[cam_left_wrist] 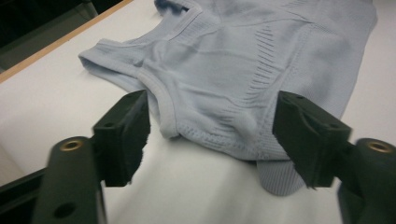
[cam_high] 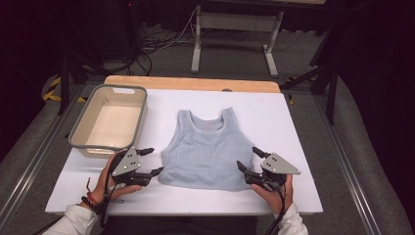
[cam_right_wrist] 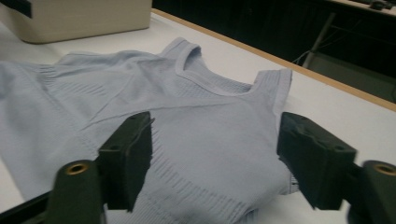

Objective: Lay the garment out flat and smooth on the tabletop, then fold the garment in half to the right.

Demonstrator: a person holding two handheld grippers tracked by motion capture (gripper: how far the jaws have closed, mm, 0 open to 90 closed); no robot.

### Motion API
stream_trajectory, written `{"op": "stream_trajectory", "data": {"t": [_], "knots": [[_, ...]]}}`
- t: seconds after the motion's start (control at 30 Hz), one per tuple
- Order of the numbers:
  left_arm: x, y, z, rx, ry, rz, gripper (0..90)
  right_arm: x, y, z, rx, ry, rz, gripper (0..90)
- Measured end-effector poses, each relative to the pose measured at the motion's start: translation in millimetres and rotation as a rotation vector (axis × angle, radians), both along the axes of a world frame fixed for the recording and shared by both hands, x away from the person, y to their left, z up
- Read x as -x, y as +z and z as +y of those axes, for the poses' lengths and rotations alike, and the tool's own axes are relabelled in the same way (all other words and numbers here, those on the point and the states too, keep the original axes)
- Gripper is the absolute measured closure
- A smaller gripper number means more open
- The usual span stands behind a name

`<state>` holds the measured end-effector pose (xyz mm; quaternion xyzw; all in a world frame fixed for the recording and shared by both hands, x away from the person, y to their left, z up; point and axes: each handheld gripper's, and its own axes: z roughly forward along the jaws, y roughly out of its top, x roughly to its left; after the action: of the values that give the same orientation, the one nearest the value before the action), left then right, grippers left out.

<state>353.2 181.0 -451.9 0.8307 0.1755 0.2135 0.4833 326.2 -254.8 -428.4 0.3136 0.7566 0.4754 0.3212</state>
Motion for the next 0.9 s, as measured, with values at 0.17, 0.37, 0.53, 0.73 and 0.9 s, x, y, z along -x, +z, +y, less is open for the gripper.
{"op": "stream_trajectory", "data": {"t": [0.17,0.37,0.53,0.73,0.9], "knots": [[2.0,-1.5,3.2,0.024,-0.001,0.018,17.3,-1.4,-1.7,4.2,0.002,-0.013,0.001,20.2],[3.6,-2.8,3.5,0.037,-0.021,0.032,11.8,-3.5,-2.2,5.9,0.013,-0.019,0.003,17.0],[5.0,-3.3,5.2,0.042,-0.007,0.032,11.4,-6.3,-2.9,8.4,0.023,-0.014,0.005,16.9],[5.5,-2.6,2.5,0.04,-0.003,0.034,11.5,-7.9,-2.5,10.6,0.012,-0.011,0.002,17.5],[5.4,-3.9,0.3,0.025,-0.013,0.033,11.5,-8.5,-3.5,12.7,0.02,-0.007,0.01,17.8]]}}
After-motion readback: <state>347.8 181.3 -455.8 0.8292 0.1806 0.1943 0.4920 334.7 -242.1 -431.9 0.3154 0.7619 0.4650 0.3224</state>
